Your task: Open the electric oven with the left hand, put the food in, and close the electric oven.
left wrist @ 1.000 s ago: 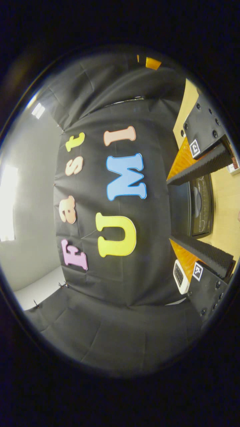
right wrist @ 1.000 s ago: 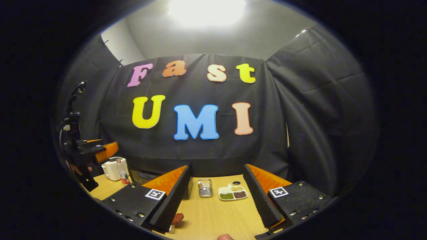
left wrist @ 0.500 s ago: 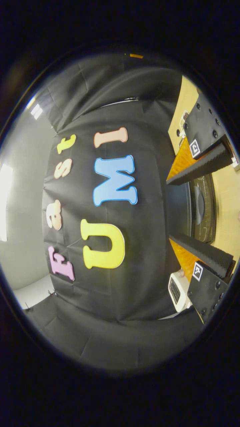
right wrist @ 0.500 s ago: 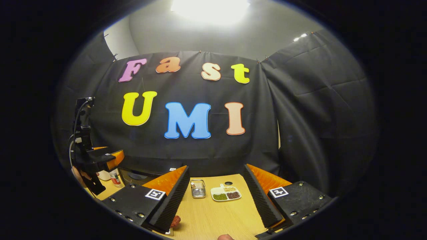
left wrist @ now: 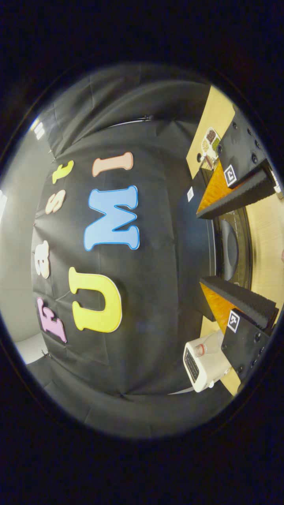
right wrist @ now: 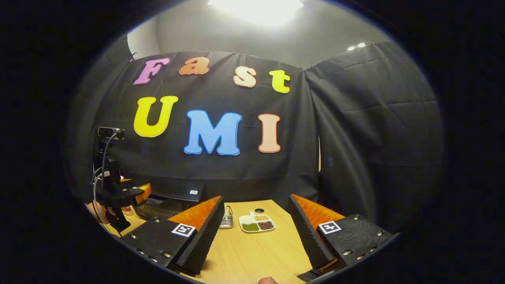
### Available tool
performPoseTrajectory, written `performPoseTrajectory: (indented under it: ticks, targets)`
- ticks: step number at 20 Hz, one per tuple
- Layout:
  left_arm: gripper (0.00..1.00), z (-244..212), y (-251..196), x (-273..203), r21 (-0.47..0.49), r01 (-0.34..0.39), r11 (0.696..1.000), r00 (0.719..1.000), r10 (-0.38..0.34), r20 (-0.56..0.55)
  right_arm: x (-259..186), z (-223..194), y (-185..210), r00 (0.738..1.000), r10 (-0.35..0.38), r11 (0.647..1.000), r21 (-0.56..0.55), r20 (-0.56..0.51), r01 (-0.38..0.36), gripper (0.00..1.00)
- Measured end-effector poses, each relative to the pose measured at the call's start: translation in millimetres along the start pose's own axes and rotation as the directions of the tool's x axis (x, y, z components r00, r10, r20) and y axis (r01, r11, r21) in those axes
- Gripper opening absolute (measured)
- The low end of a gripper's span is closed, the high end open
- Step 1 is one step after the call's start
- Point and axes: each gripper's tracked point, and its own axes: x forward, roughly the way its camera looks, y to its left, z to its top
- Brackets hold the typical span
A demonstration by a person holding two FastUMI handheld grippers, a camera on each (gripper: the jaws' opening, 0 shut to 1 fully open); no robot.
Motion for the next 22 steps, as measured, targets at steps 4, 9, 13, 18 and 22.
performPoseTrajectory:
  ticks: [4,9,13,18,22]
  targets:
    - [1.00,-26.6,3.0,23.1,-0.004,-0.007,1.000,0.999,0.007,-0.044,1.1,-0.6,0.2,1.000,-0.023,0.999,-0.025,-0.010,0.023,0.98]
    - [0.98,-44.6,5.4,39.0,-0.006,-0.009,1.000,0.997,0.009,-0.072,1.3,-5.3,-1.3,0.999,-0.040,0.998,-0.039,-0.029,0.039,0.98]
    - [0.98,-55.8,7.4,43.3,-0.010,-0.016,1.000,0.995,0.015,-0.095,1.2,-5.8,-0.5,0.999,-0.039,0.998,-0.046,-0.031,0.037,0.98]
    - [0.98,-57.5,7.0,47.4,0.036,-0.016,0.999,0.996,0.019,-0.083,0.9,-6.6,0.7,0.999,-0.026,0.999,-0.047,-0.037,0.024,0.97]
    - [1.00,-59.7,6.8,43.8,0.023,-0.019,1.000,0.996,0.021,-0.083,-0.2,-5.2,1.5,0.999,-0.013,0.999,-0.049,-0.033,0.011,0.98]
